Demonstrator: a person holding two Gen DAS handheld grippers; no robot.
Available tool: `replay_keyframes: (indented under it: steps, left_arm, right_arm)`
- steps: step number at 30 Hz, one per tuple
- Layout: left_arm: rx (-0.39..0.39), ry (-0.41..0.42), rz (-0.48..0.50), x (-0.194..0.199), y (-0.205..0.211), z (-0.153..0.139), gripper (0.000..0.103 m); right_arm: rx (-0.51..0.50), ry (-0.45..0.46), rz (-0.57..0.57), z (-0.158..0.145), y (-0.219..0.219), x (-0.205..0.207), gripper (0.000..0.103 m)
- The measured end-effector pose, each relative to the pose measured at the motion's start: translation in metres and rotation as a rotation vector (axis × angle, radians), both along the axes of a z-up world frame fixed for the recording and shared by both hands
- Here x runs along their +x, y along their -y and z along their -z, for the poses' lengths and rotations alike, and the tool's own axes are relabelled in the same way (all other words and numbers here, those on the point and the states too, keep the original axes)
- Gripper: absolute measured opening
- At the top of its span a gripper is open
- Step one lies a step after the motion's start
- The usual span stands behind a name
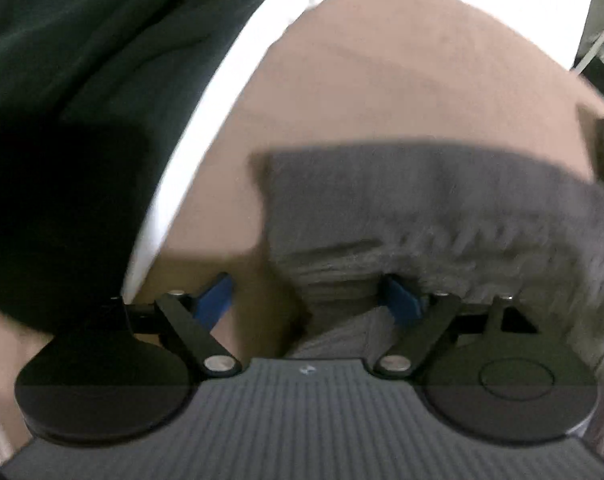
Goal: Fold clothes
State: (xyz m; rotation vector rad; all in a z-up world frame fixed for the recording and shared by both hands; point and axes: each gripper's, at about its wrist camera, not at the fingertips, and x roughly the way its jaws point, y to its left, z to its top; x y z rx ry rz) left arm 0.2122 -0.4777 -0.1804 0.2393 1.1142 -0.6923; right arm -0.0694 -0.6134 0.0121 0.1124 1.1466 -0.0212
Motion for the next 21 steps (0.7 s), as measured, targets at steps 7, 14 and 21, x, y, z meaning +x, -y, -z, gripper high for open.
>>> replay_keyframes:
  steps: [7,14,21]
  left_arm:
    - [-0.173,0.116,0.106,-0.002,0.007,0.016,0.012]
    - [-0.296,-0.009,0.089,-0.007,-0.042,0.027,0.017]
    - [-0.363,-0.072,0.081,0.016,-0.042,0.041,0.020]
  right_arm:
    - [0.091,-0.020,0.348,0.035,0.107,0.081,0.069]
    - [0.138,-0.008,0.528,0.083,0.167,0.109,0.069]
    - [0.351,-0.084,0.649,0.142,0.192,0.118,0.073]
